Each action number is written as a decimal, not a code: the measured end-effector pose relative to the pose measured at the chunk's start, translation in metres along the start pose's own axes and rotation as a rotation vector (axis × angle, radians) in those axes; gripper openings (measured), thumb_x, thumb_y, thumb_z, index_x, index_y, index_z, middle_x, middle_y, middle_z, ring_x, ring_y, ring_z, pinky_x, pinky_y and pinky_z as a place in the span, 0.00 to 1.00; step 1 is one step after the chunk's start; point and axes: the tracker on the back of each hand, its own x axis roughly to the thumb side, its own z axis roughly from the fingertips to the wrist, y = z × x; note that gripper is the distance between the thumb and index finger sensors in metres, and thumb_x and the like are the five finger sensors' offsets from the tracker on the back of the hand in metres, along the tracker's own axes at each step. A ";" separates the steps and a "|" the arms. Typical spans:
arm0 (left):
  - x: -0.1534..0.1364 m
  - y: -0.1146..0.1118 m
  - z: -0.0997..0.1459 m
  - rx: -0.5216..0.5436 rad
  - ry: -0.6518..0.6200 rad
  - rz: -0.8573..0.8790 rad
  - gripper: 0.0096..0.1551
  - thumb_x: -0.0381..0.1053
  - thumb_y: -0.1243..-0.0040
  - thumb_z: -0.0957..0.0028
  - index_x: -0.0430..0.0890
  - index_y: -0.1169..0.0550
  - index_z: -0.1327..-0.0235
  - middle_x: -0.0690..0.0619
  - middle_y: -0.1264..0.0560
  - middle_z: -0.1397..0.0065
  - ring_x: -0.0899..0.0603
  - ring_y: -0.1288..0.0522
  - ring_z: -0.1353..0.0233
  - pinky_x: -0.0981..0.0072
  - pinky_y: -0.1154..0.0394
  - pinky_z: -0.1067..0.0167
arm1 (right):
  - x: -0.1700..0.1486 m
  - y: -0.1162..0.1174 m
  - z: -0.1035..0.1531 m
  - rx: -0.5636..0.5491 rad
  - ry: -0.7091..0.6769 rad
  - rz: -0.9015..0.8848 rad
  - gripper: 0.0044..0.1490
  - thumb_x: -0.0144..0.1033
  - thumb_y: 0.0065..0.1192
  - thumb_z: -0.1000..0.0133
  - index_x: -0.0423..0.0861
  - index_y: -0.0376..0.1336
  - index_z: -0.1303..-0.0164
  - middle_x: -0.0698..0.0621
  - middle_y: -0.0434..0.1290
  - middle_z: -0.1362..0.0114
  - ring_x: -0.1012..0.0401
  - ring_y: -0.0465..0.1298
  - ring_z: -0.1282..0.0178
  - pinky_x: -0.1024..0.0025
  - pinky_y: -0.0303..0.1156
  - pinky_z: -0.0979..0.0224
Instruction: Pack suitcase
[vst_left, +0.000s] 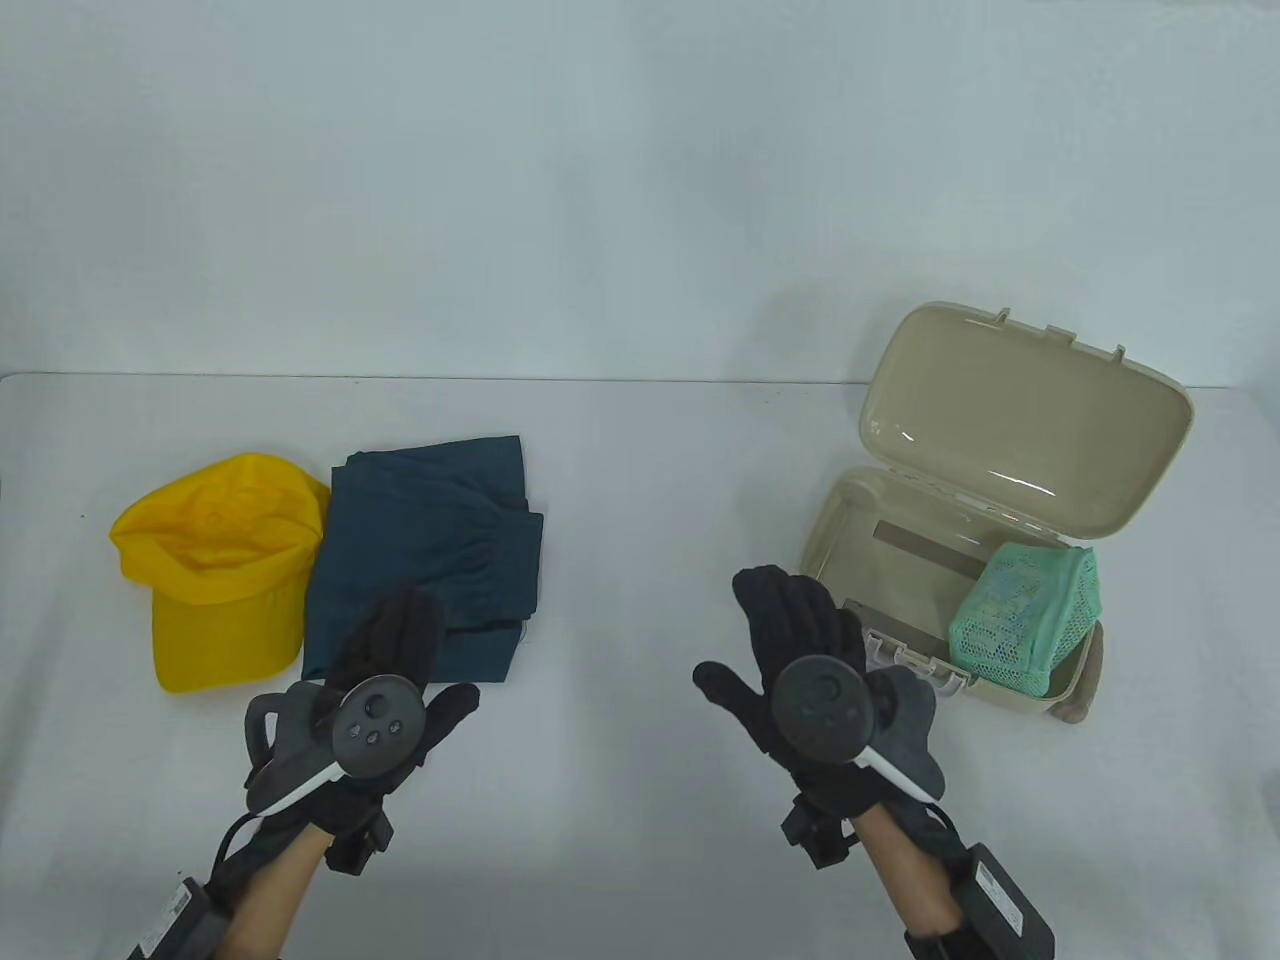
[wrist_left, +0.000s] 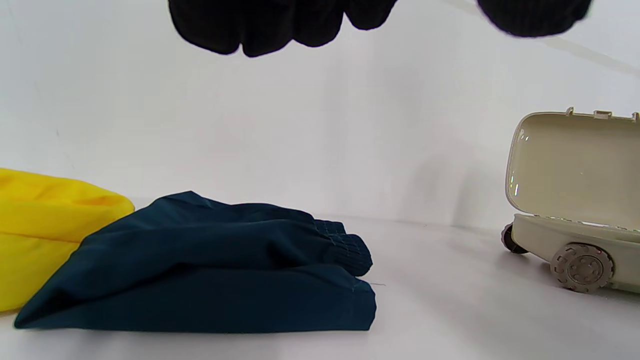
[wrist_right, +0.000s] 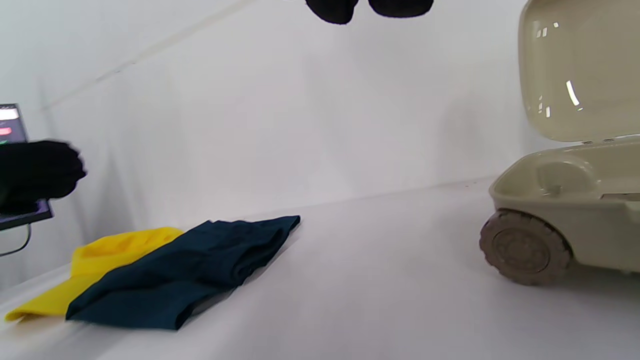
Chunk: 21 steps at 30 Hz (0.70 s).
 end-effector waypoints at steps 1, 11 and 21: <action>0.000 -0.001 -0.001 -0.007 0.003 0.012 0.51 0.68 0.54 0.47 0.45 0.51 0.16 0.40 0.50 0.12 0.32 0.46 0.14 0.43 0.41 0.22 | 0.001 0.007 0.002 0.017 -0.020 0.023 0.59 0.74 0.34 0.47 0.48 0.37 0.13 0.47 0.46 0.08 0.39 0.49 0.10 0.32 0.48 0.19; -0.008 0.006 -0.029 -0.038 0.066 0.074 0.50 0.68 0.53 0.46 0.50 0.51 0.15 0.43 0.52 0.11 0.34 0.48 0.13 0.43 0.43 0.21 | 0.014 0.031 0.003 0.100 -0.074 0.166 0.61 0.75 0.32 0.49 0.47 0.35 0.14 0.45 0.43 0.08 0.38 0.45 0.10 0.32 0.46 0.19; 0.001 0.008 -0.164 -0.140 0.131 -0.218 0.49 0.64 0.46 0.48 0.59 0.53 0.17 0.50 0.51 0.11 0.37 0.48 0.12 0.45 0.44 0.19 | 0.010 0.030 0.001 0.124 -0.061 0.146 0.61 0.75 0.34 0.49 0.46 0.37 0.13 0.45 0.45 0.08 0.37 0.47 0.10 0.32 0.46 0.19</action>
